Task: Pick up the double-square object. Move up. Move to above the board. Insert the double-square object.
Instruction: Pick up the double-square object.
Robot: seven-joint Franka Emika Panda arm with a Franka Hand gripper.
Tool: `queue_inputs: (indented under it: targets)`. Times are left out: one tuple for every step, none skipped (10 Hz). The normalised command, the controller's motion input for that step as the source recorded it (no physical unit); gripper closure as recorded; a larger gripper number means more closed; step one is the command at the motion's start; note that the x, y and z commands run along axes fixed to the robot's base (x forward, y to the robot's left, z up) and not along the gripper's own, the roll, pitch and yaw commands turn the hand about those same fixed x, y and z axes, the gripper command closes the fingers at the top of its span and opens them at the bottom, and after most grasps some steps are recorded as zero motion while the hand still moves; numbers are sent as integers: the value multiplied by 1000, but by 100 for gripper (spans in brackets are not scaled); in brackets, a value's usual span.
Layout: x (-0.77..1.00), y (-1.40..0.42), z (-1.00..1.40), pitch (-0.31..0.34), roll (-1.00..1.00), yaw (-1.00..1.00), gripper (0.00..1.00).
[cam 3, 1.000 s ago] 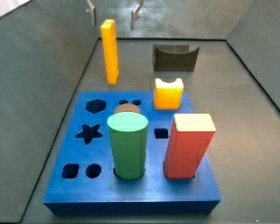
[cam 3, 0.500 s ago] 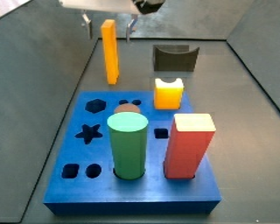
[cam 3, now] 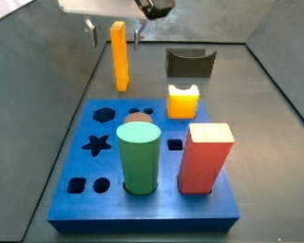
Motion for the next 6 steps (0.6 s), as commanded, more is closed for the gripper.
queue_inputs:
  targets:
    - [0, 0, 0, 0, 0, 0, 0]
    - [0, 0, 0, 0, 0, 0, 100]
    - [0, 0, 0, 0, 0, 0, 100]
    - [0, 0, 0, 0, 0, 0, 100]
    - [0, 0, 0, 0, 0, 0, 100]
    - [0, 0, 0, 0, 0, 0, 100]
